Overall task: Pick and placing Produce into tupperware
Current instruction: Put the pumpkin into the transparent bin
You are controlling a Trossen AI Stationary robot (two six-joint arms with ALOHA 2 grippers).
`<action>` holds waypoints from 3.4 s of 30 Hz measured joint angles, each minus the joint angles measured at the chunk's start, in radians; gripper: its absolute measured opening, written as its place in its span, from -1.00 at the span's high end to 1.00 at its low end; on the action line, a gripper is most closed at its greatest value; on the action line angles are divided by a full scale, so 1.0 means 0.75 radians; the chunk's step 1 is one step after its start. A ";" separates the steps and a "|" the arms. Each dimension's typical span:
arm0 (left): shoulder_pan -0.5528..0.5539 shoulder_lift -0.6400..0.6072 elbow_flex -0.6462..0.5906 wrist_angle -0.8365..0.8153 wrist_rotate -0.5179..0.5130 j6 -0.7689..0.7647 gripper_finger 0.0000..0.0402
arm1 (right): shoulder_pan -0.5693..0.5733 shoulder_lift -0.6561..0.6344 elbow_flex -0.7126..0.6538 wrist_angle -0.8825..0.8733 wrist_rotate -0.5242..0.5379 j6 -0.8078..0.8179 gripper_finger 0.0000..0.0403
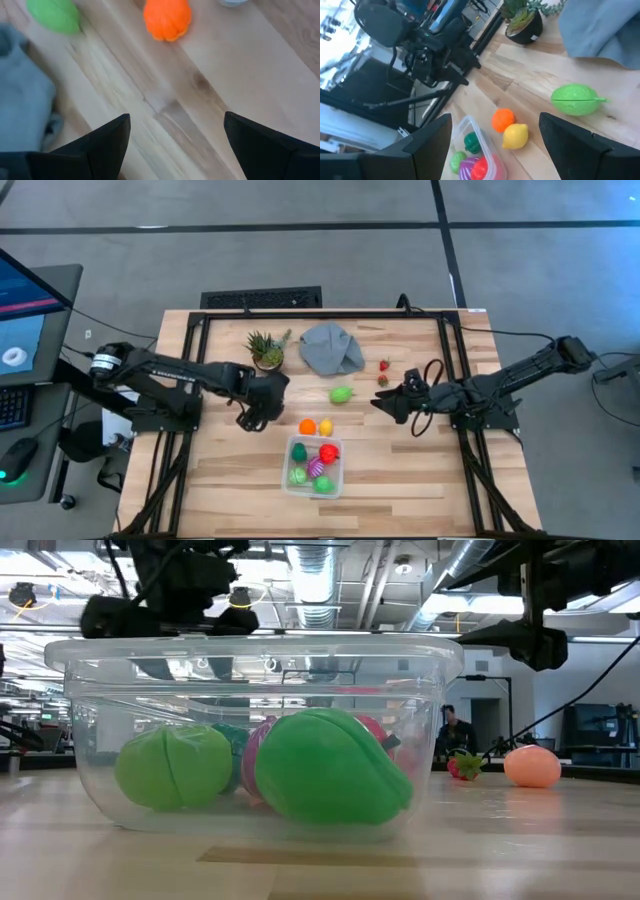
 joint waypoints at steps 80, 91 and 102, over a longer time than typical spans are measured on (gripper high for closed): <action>-0.038 0.466 0.187 0.306 0.148 0.366 -0.56 | 0.096 0.201 0.024 0.376 0.136 -0.101 -0.60; -0.040 0.545 0.275 0.254 0.173 0.398 -0.56 | 0.125 0.202 0.025 0.338 0.136 -0.097 -0.60; -0.040 0.662 0.392 0.134 0.192 0.371 -0.56 | 0.136 0.201 0.027 0.312 0.136 -0.085 -0.60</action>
